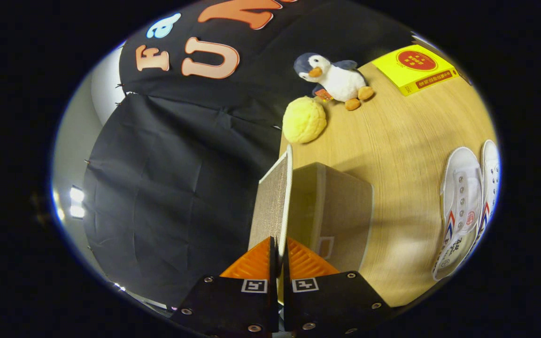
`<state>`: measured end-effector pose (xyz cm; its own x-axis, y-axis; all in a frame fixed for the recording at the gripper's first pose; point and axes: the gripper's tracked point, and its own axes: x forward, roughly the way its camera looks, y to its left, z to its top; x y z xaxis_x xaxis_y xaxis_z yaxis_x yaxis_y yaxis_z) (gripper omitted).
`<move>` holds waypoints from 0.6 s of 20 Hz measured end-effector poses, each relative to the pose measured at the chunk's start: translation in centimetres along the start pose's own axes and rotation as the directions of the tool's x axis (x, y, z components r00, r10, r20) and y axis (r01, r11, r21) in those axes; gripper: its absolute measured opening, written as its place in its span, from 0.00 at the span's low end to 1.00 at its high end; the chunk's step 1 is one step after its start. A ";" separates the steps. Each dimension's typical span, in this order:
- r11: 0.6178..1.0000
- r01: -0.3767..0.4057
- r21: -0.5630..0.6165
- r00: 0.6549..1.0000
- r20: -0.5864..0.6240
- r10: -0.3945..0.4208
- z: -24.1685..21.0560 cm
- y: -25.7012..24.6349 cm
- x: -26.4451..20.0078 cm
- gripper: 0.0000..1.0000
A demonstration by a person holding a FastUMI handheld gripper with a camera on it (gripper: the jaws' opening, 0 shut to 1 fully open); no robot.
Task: Open the storage box then place both shoes into the box .Put the left shoe in first, then the right shoe, with the right side of both shoes facing outward in a uniform manner.
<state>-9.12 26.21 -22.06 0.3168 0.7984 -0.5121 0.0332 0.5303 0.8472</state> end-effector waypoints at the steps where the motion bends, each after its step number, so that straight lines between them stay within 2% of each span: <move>1: 1.000 -0.017 -0.012 1.000 0.006 0.017 0.3 1.3 0.0 0.05; 6: 0.992 -0.097 -0.080 0.995 0.017 0.099 1.0 7.7 0.7 0.07; 12: 0.983 -0.141 -0.116 0.990 0.000 0.142 0.6 13.0 5.4 0.09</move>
<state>-6.36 37.27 -13.72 0.3180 0.8655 -0.3870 -0.1214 0.4420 0.8887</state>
